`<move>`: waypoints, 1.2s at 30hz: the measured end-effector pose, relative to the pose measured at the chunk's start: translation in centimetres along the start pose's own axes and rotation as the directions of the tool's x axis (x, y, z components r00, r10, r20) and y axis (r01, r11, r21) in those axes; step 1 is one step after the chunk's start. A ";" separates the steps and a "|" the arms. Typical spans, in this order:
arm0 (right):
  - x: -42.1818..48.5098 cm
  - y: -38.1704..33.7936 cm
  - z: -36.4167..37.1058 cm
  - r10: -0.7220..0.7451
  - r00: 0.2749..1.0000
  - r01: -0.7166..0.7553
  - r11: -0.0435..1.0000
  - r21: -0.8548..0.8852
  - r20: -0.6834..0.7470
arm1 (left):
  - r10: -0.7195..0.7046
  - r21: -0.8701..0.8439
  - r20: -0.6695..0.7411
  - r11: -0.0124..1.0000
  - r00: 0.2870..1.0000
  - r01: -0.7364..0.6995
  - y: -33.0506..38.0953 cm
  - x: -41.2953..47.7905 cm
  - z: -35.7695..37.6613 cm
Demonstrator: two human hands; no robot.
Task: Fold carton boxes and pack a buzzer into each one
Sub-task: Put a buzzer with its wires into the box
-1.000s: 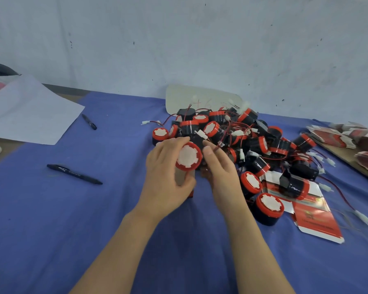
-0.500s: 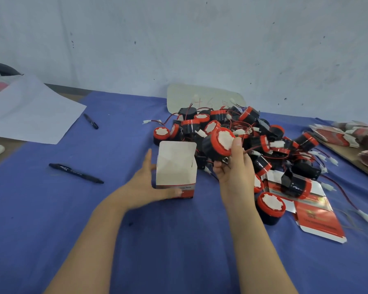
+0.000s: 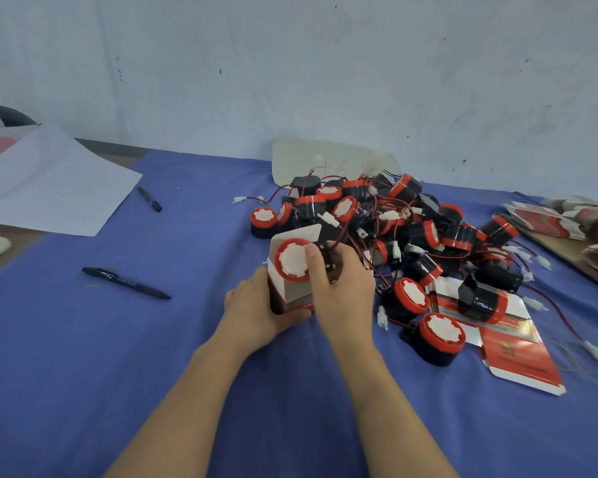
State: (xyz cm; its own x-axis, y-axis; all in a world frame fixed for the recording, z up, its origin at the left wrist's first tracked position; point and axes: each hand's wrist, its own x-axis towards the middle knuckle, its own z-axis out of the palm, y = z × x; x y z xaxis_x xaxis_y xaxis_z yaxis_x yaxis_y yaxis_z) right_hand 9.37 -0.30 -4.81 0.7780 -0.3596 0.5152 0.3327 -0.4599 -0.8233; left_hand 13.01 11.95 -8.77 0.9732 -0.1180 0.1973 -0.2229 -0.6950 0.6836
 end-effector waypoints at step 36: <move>0.5 0.3 -1.2 0.144 0.971 -0.056 0.912 -0.407 0.190 | -0.018 -0.457 -0.067 0.890 0.998 -0.014 3.4 -1.6 0.8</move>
State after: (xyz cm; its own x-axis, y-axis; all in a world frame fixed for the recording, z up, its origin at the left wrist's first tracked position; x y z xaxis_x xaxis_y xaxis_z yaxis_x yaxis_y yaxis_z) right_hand 9.29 -1.61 -4.53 0.9048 -0.2614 0.3363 0.0430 -0.7294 -0.6827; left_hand 10.71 9.21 -7.29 0.9711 -0.0579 0.2315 -0.2382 -0.2926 0.9261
